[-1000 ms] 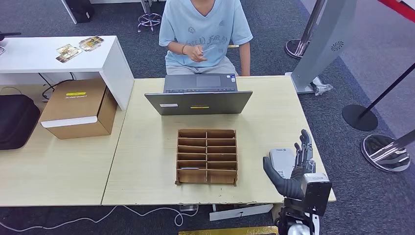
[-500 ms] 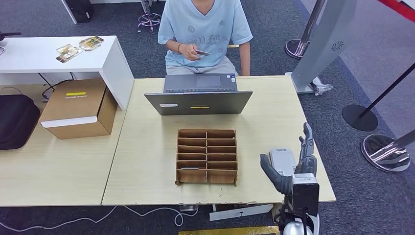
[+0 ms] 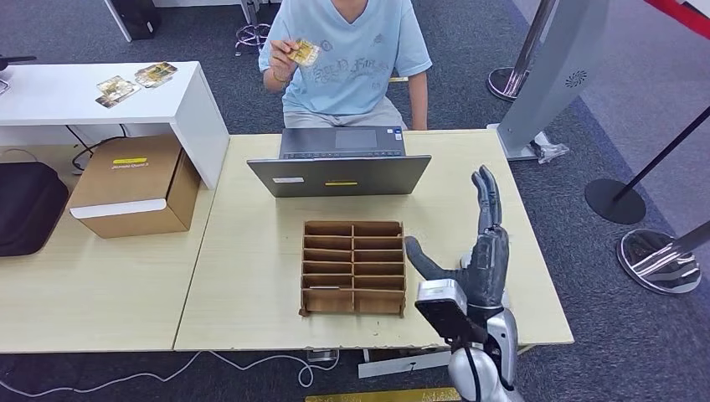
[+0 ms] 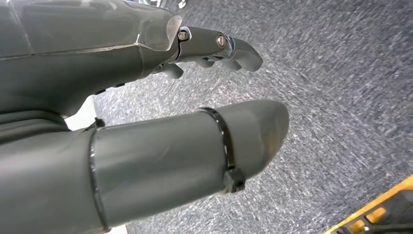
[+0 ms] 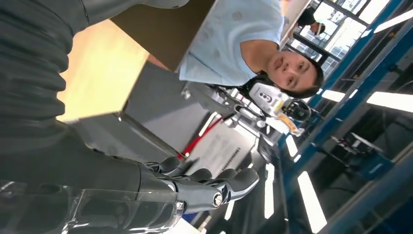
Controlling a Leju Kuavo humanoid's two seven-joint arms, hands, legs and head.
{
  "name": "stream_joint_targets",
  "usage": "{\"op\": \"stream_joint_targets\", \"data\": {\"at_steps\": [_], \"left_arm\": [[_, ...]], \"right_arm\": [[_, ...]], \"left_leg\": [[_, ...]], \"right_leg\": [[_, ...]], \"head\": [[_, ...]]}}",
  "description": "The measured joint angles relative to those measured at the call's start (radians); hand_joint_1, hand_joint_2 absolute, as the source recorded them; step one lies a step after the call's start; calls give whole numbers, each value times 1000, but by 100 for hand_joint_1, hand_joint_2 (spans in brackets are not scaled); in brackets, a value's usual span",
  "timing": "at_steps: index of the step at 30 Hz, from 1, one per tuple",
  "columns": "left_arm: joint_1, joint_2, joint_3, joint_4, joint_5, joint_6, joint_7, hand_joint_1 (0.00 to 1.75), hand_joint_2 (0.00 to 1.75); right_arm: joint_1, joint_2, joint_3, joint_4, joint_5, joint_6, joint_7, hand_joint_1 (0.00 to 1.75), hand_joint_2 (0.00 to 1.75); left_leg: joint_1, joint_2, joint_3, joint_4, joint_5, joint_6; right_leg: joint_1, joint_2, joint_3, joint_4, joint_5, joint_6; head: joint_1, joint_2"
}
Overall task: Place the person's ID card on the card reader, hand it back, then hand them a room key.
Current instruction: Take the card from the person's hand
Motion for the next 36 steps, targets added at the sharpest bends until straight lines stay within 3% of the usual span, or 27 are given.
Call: {"op": "stream_joint_targets", "data": {"at_steps": [11,18,22,28,36], "left_arm": [[-16,4,13,0,58,-24,0,0,0],[-17,14,38,0,60,-33,0,0,0],[-16,-9,40,0,46,-6,6,0,0],[-17,-34,41,0,45,-1,7,0,0],[-17,-41,42,0,46,-4,7,0,0]], "right_arm": [[-356,-20,111,239,265,15,176,0,175],[-609,-12,164,459,325,56,233,0,175],[-724,6,182,598,384,48,279,0,175],[-851,44,200,792,461,41,342,0,175],[-945,85,212,951,522,73,390,0,175]], "left_leg": [[0,0,0,0,2,0],[0,-1,0,0,3,-1],[0,-1,-1,0,3,-1],[0,-1,-1,0,3,-1],[0,-1,-1,0,3,-1]], "right_leg": [[0,0,0,1,2,0],[0,0,-1,2,2,-1],[0,0,-1,2,3,-1],[0,0,-1,2,3,-1],[0,0,-1,2,3,-1]], "head": [[0,0],[0,0],[0,0],[0,0],[0,0]]}}
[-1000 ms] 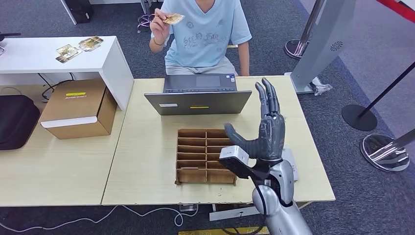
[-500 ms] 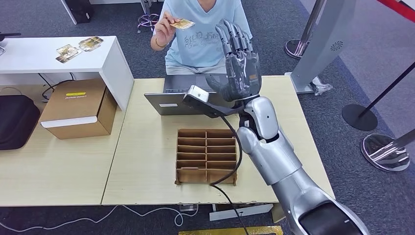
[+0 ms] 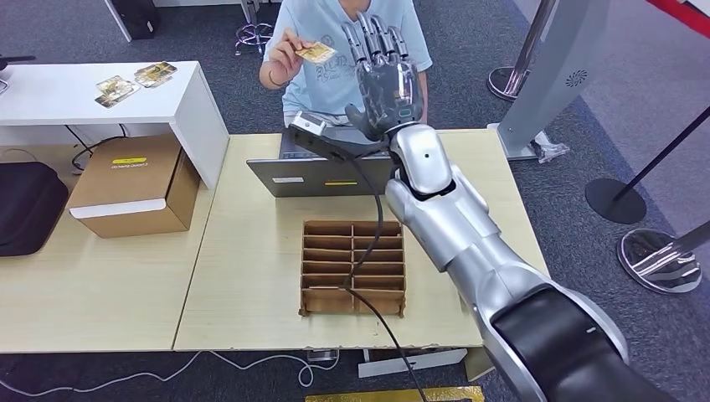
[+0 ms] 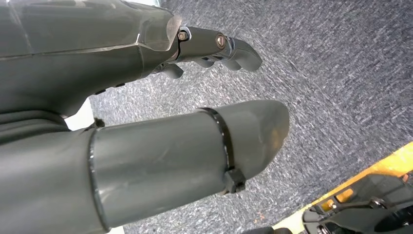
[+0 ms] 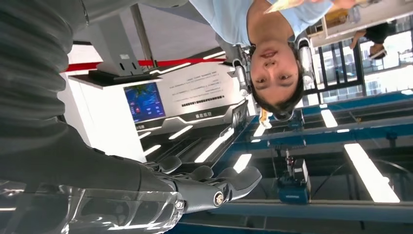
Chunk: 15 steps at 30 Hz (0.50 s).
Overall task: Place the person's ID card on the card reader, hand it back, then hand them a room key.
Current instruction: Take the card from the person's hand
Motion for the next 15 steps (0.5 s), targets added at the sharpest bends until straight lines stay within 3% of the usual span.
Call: {"op": "stream_joint_targets", "data": {"at_steps": [15], "left_arm": [[0,-4,0,0,-3,-10,7,0,0]], "right_arm": [[-67,27,3,120,21,30,21,0,175]], "left_leg": [[0,0,0,0,0,0]], "right_leg": [[0,0,0,0,0,0]], "head": [[0,0]]}}
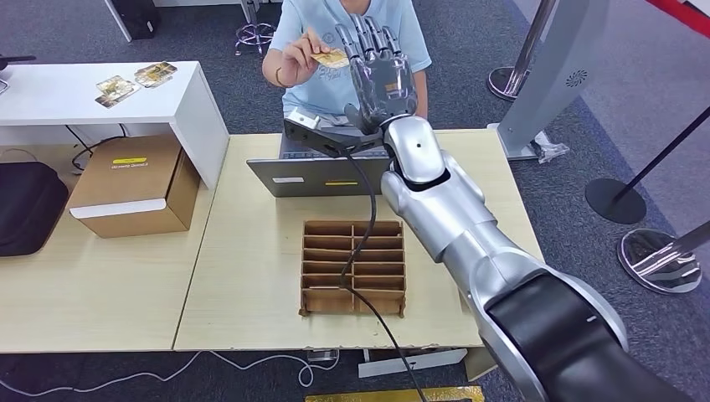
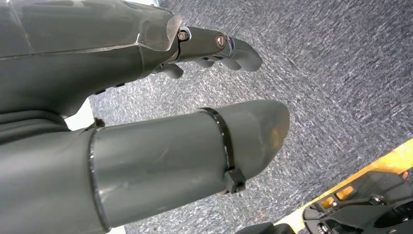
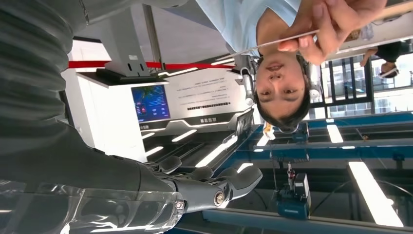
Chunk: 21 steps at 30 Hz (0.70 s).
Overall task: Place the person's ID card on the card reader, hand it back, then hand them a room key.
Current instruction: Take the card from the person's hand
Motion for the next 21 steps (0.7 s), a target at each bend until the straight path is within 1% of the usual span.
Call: {"op": "stream_joint_targets", "data": {"at_steps": [4,9,21], "left_arm": [[1,0,0,0,1,-12,20,0,0],[2,1,1,0,2,-21,31,0,0],[3,0,1,0,-1,-22,45,0,0]], "right_arm": [[-18,3,1,24,12,37,22,0,175],[-51,3,-5,66,-16,99,25,0,175],[-70,3,-15,93,-22,111,15,0,175]], "left_leg": [[0,0,0,0,0,0],[0,0,0,0,0,0],[0,0,0,0,0,0]], "right_leg": [[0,0,0,0,0,0],[0,0,0,0,0,0],[0,0,0,0,0,0]], "head": [[0,0],[0,0],[0,0]]}}
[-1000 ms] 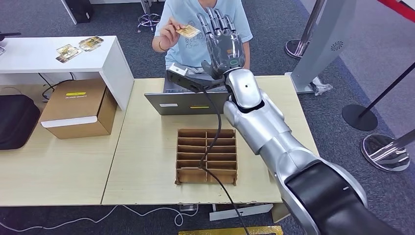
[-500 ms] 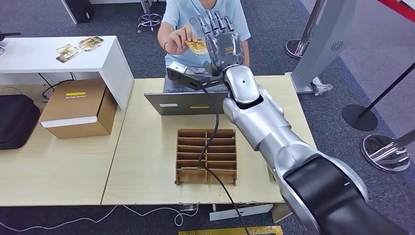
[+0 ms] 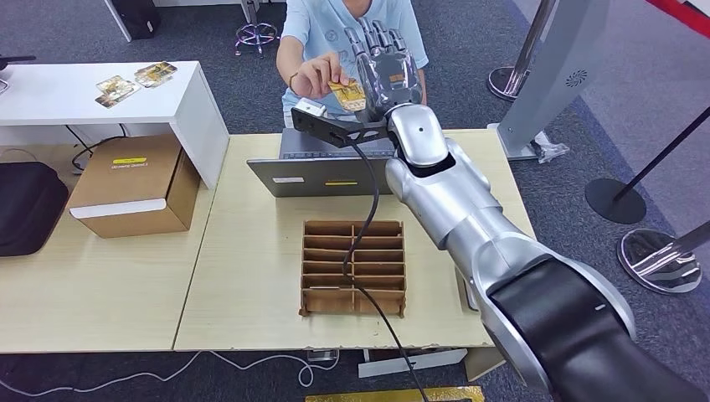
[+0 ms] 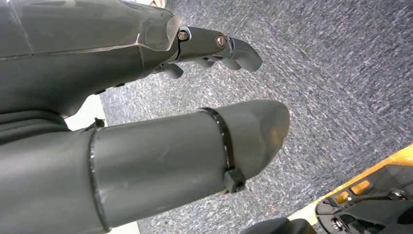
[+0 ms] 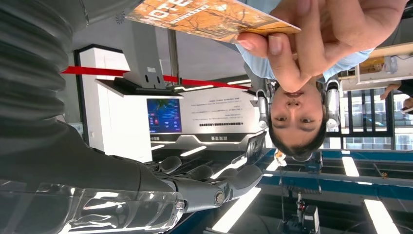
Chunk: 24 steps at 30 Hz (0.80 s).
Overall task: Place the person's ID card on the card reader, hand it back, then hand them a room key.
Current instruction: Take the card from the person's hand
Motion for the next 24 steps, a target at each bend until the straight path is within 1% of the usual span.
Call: {"op": "stream_joint_targets", "data": {"at_steps": [2,3,4,6,10,11,12,15,16,24], "left_arm": [[0,0,0,0,0,0,1,0,0],[0,0,0,0,0,0,1,0,0],[0,0,0,0,0,0,1,0,0],[2,0,1,0,2,0,2,0,0],[4,0,6,0,2,0,6,0,0],[4,0,7,0,2,0,7,0,0],[5,0,7,0,2,1,6,0,0],[5,0,7,0,2,2,1,0,0],[5,0,7,0,2,2,0,0,0],[6,1,7,0,-2,2,-2,0,0]], "right_arm": [[0,0,0,1,0,0,0,10,175],[-1,0,0,2,-1,0,-1,21,175],[-1,0,-1,3,-2,0,-2,41,175],[-4,0,-5,9,-4,0,-5,99,175],[-15,0,-25,22,-15,-22,-27,106,175],[-16,0,-30,22,-19,-30,-33,129,175],[-16,0,-33,22,-22,-35,-36,148,175],[-16,0,-40,22,-26,-41,-38,172,175],[-16,0,-43,22,-27,-42,-38,175,175],[-17,0,-56,22,-39,-69,-49,175,175]], "left_leg": [[0,0,0,0,0,0],[0,0,0,0,0,0],[0,0,0,0,0,0],[0,0,0,0,0,0],[0,0,0,0,0,0],[0,0,0,0,0,0],[0,0,0,0,0,0],[0,0,0,0,0,0],[0,0,0,0,0,0],[0,0,0,0,0,0]], "right_leg": [[0,0,0,0,0,0],[0,0,0,0,0,0],[0,0,0,0,0,0],[0,0,0,0,0,0],[0,0,0,0,0,0],[0,0,0,0,0,0],[0,0,0,0,0,0],[0,0,0,0,0,0],[0,0,0,0,0,0],[0,0,0,0,0,0]], "head": [[0,0],[0,0],[0,0],[0,0],[0,0],[0,0],[0,0],[0,0],[0,0],[0,0]]}}
